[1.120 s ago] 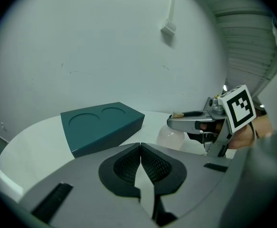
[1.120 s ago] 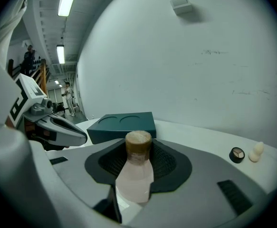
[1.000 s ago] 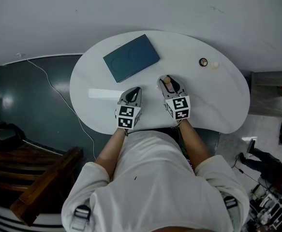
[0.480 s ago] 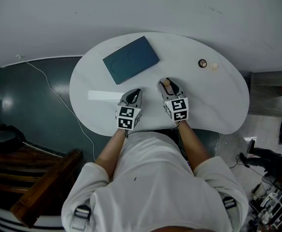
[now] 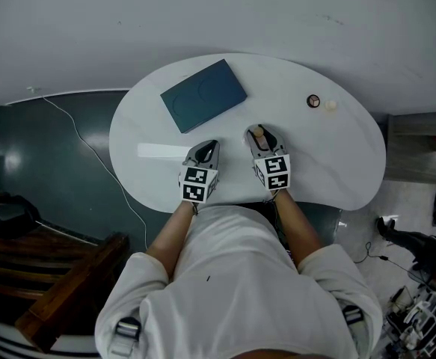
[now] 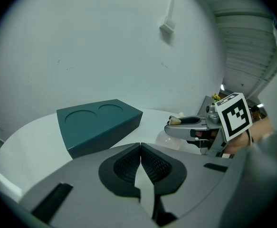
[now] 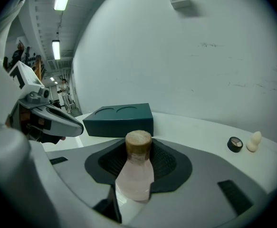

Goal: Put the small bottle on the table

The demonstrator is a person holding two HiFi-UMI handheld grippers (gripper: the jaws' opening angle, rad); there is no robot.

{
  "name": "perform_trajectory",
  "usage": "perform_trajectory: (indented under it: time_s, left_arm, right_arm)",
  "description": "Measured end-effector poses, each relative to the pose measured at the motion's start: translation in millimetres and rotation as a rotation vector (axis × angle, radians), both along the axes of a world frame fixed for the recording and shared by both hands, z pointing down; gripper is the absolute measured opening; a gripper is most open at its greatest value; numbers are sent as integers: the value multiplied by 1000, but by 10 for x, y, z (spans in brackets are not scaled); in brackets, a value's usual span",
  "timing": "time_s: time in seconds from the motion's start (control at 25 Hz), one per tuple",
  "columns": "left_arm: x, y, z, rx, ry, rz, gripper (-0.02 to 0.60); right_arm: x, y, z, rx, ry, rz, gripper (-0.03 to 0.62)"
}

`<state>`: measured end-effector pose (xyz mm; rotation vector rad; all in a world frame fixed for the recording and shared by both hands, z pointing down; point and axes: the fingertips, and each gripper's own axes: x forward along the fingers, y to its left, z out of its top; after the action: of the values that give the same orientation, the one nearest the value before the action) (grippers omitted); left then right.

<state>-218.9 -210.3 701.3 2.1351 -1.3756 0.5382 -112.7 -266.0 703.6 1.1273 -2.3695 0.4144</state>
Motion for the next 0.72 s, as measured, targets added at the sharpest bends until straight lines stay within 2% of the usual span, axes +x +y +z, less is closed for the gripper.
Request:
perform_trajectory:
  time_s: [0.72]
  left_arm:
    - [108,28,15,-10,8,27,20]
  right_arm:
    - [-1,38,11,22,35,20,143]
